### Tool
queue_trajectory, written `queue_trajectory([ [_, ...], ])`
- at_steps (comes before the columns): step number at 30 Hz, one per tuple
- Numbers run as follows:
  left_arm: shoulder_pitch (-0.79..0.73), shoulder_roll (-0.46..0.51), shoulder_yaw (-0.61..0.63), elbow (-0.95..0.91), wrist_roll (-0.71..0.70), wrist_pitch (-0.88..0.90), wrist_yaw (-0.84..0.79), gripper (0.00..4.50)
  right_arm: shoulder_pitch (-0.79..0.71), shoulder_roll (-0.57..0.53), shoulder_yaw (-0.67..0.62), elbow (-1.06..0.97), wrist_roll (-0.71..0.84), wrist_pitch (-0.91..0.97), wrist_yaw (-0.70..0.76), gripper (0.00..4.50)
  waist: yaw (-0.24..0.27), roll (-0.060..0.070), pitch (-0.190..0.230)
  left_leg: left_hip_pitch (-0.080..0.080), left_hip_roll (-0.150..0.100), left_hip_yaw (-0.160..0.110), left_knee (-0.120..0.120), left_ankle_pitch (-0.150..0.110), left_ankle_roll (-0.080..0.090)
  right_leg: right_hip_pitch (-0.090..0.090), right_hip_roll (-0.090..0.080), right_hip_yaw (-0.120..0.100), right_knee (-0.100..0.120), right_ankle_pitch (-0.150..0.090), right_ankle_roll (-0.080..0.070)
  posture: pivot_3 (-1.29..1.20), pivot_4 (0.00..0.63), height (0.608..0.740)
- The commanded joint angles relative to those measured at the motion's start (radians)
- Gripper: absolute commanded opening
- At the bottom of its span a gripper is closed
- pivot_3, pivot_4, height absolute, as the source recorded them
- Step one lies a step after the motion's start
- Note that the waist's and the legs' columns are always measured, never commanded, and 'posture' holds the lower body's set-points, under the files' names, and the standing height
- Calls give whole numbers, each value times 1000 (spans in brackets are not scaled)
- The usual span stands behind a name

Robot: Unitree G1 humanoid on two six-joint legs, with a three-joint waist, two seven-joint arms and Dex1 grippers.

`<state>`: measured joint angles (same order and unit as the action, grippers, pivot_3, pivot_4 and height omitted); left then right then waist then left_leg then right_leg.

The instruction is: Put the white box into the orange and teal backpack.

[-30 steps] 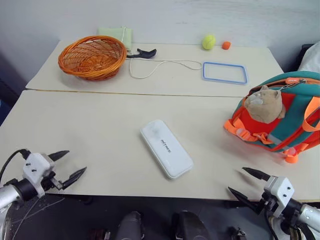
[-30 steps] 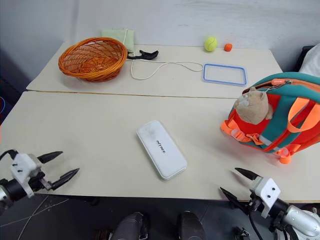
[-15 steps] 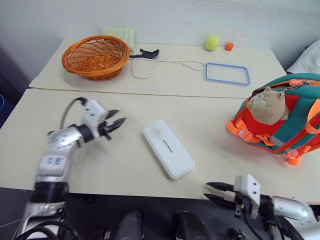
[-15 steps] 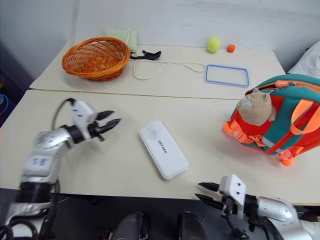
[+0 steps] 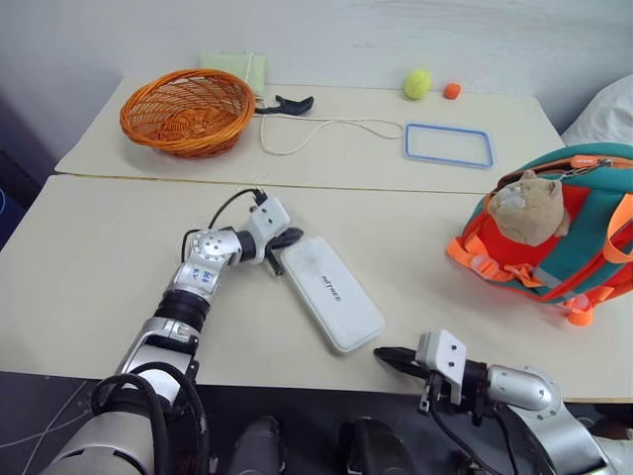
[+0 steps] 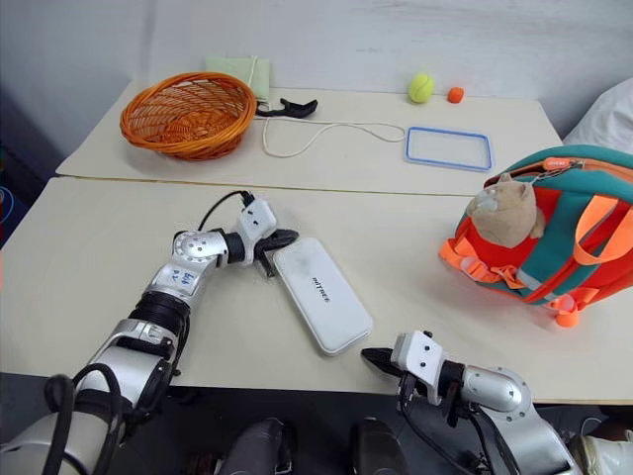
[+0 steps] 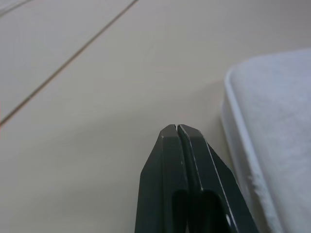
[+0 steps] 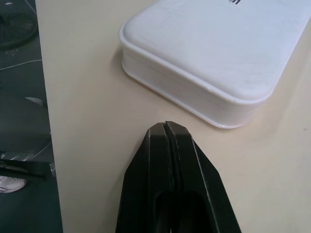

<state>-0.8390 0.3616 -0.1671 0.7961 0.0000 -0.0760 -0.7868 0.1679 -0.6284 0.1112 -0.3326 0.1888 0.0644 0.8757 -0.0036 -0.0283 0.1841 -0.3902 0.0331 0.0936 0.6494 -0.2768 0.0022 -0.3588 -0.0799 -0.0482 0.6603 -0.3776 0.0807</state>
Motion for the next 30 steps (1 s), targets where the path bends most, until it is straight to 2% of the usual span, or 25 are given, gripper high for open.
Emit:
queue_trajectory([
  [1,20,10,15,-70,-42,-3,-99,34,-19,4,-6,8,-5,26,-24,0,0,0,0,0,0,0,0,0,0,0,0,0,0,0,0,0,150,740],
  [3,54,29,23,-123,-60,8,-137,34,-43,7,-20,15,5,42,-32,0,-3,0,0,0,0,0,0,0,0,0,0,0,0,0,0,0,150,740],
  [6,143,57,58,-295,-140,103,-199,34,-80,4,-48,33,31,71,-34,0,-5,0,0,0,1,0,0,0,0,0,0,0,0,0,0,0,150,740],
  [10,269,118,55,-504,-157,183,-229,34,-112,-23,-76,67,32,75,-17,0,-1,0,0,0,0,-1,0,0,0,1,-1,0,0,0,0,0,150,740],
  [15,451,184,86,-735,-178,289,-206,34,-194,-58,-125,137,36,85,-2,0,1,1,0,0,-2,-2,0,-1,3,2,-4,0,-1,0,0,0,150,740],
  [20,585,180,114,-945,-219,418,-138,34,-265,-70,-125,199,26,74,18,0,-1,1,0,0,-1,-2,-1,-1,3,2,-4,0,-1,0,0,0,150,740],
  [25,668,195,155,-1062,-226,484,-65,34,-272,-110,-196,212,45,108,17,0,0,2,0,0,-1,-2,-1,-1,3,2,-4,0,-2,0,0,0,150,740],
  [30,666,227,189,-1039,-240,470,-67,34,-149,-240,-259,171,162,161,214,0,3,2,1,0,-1,-3,-2,-2,3,3,-4,-1,-3,0,0,0,150,740],
])
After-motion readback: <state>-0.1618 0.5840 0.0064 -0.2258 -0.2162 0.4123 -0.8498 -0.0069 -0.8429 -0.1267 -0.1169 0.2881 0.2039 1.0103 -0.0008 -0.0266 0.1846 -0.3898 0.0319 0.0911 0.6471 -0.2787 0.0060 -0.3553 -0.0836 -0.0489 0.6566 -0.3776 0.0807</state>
